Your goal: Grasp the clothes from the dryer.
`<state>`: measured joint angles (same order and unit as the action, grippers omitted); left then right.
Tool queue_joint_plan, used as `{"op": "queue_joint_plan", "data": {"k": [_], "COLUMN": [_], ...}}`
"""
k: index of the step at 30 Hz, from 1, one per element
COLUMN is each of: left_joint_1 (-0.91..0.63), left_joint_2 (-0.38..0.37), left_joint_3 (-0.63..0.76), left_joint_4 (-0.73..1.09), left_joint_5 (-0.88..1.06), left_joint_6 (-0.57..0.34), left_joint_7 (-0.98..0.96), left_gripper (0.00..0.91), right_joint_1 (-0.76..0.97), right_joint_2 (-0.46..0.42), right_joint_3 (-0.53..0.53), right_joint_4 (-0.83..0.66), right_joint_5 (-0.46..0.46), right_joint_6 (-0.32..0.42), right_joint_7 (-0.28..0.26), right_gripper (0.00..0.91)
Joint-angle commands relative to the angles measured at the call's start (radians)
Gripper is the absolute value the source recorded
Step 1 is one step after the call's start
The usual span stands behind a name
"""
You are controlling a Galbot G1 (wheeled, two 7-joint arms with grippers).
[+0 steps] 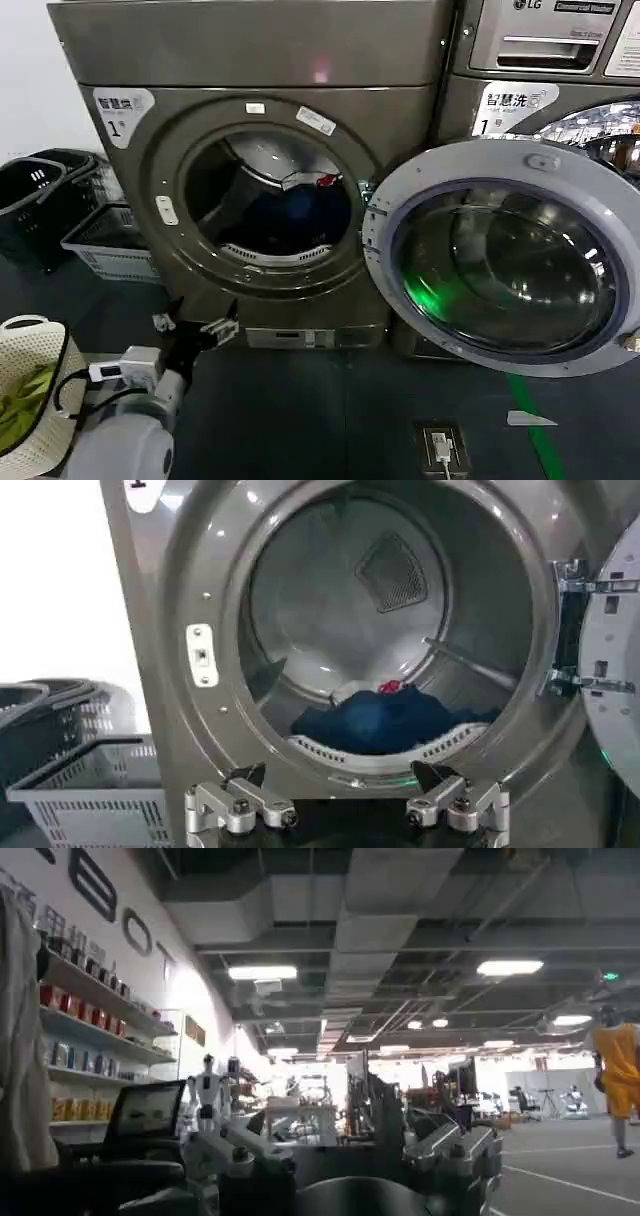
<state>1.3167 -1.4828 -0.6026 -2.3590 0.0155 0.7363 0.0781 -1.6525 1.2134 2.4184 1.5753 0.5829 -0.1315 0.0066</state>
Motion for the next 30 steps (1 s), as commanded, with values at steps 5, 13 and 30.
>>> {"op": "queue_joint_plan", "data": {"k": [5, 13, 30], "left_joint_1": [0.002, 0.003, 0.008], "left_joint_2": [0.000, 0.000, 0.000], "left_joint_3": [0.002, 0.003, 0.005], "left_joint_4": [-0.001, 0.000, 0.002], "left_joint_5": [0.003, 0.006, 0.012], "left_joint_6": [0.049, 0.049, 0.049], "left_joint_7": [0.003, 0.004, 0.014], "left_gripper": [0.907, 0.907, 0.907], "right_joint_1": [0.002, 0.002, 0.002], "right_joint_2": [0.001, 0.000, 0.007], "right_joint_3": [0.001, 0.001, -0.001], "right_joint_4": [0.001, -0.006, -0.003], "right_joint_5": [0.016, 0.017, 0.031], "right_joint_6": [0.007, 0.017, 0.034], "right_joint_7": [0.001, 0.005, 0.008], "right_gripper": [0.907, 0.907, 0.907]}}
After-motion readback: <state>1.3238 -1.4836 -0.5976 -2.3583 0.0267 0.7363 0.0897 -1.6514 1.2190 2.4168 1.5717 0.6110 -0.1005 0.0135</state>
